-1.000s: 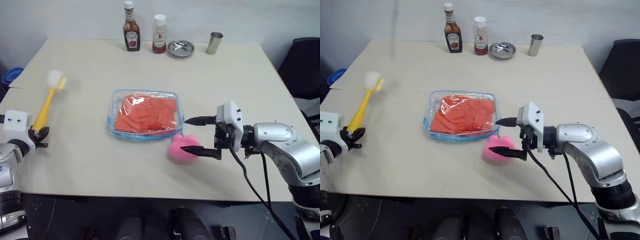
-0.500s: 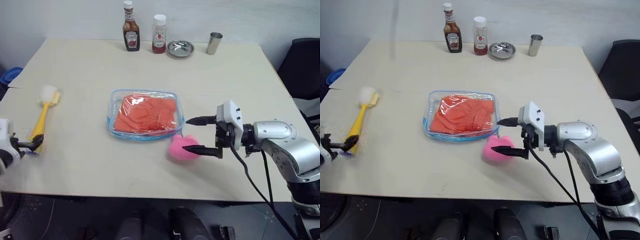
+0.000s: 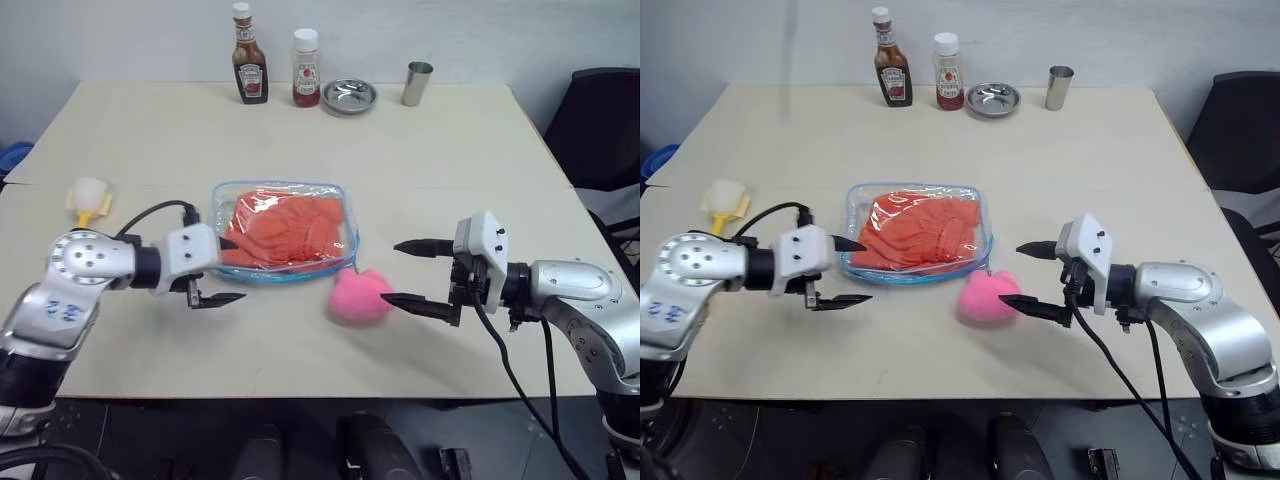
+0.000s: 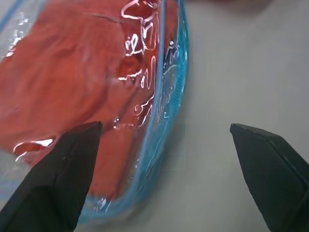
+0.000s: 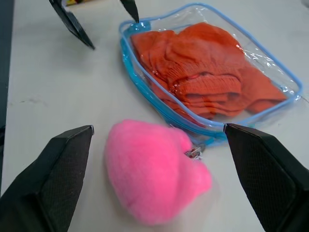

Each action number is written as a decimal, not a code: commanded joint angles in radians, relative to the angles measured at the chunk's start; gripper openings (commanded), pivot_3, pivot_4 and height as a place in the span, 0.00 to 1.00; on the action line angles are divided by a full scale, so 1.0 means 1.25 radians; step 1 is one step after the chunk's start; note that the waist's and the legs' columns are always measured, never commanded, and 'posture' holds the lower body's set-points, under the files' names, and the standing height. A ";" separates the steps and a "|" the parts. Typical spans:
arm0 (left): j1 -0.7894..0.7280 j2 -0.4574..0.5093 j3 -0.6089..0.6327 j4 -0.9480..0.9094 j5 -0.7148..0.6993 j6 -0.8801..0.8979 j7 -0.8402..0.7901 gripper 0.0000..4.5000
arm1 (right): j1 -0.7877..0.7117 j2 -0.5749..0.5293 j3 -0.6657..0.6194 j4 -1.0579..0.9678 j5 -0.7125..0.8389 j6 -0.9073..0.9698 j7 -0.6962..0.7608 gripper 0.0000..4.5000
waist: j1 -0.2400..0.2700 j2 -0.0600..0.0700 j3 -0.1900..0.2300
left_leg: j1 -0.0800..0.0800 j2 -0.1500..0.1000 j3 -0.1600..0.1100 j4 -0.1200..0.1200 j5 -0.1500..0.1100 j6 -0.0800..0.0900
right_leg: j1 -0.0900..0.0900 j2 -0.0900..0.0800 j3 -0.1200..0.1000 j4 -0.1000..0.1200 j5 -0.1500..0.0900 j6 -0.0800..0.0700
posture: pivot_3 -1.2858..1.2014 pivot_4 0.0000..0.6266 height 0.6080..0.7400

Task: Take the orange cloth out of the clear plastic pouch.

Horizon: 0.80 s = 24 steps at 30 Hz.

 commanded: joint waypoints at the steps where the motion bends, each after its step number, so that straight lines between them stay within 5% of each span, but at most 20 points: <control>1: -0.082 -0.032 -0.034 0.119 0.072 -0.124 -0.008 1.00 | 0.028 -0.010 -0.034 -0.066 0.021 0.007 -0.019 1.00 | 0.003 0.000 0.000 | -0.001 0.000 0.000 0.001 0.000 0.000 | 0.000 0.000 0.000 0.000 0.000 0.000 | 0.52 0.24 1.00; 4: -0.136 -0.061 -0.043 0.207 0.097 -0.179 -0.014 1.00 | 0.062 -0.017 -0.058 -0.100 0.038 0.020 -0.028 1.00 | 0.005 0.000 0.000 | -0.002 0.000 -0.001 0.002 0.000 0.001 | 0.000 -0.001 0.000 0.000 0.000 0.000 | 0.52 0.24 1.00; 7: -0.153 -0.069 -0.042 0.261 0.110 -0.230 -0.022 0.88 | 0.077 -0.021 -0.069 -0.114 0.047 0.030 -0.040 1.00 | 0.001 0.000 0.000 | -0.002 -0.001 0.000 0.003 0.000 0.001 | 0.000 -0.001 0.000 0.000 0.000 0.000 | 0.52 0.24 1.00; 17: -0.124 -0.067 -0.026 0.271 0.075 -0.300 -0.112 0.21 | 0.068 -0.039 -0.075 -0.104 0.062 0.043 -0.035 1.00 | 0.003 0.000 0.000 | -0.002 -0.001 -0.001 0.003 0.000 0.000 | 0.000 -0.001 -0.001 0.000 0.000 0.000 | 0.52 0.24 1.00; 24: -0.061 -0.043 0.002 0.189 0.025 -0.350 -0.174 0.21 | 0.084 -0.079 -0.081 -0.099 0.084 0.045 0.010 1.00 | 0.003 0.000 0.000 | -0.002 0.000 -0.001 0.003 0.000 0.000 | 0.000 -0.001 -0.001 0.000 0.000 0.000 | 0.52 0.24 1.00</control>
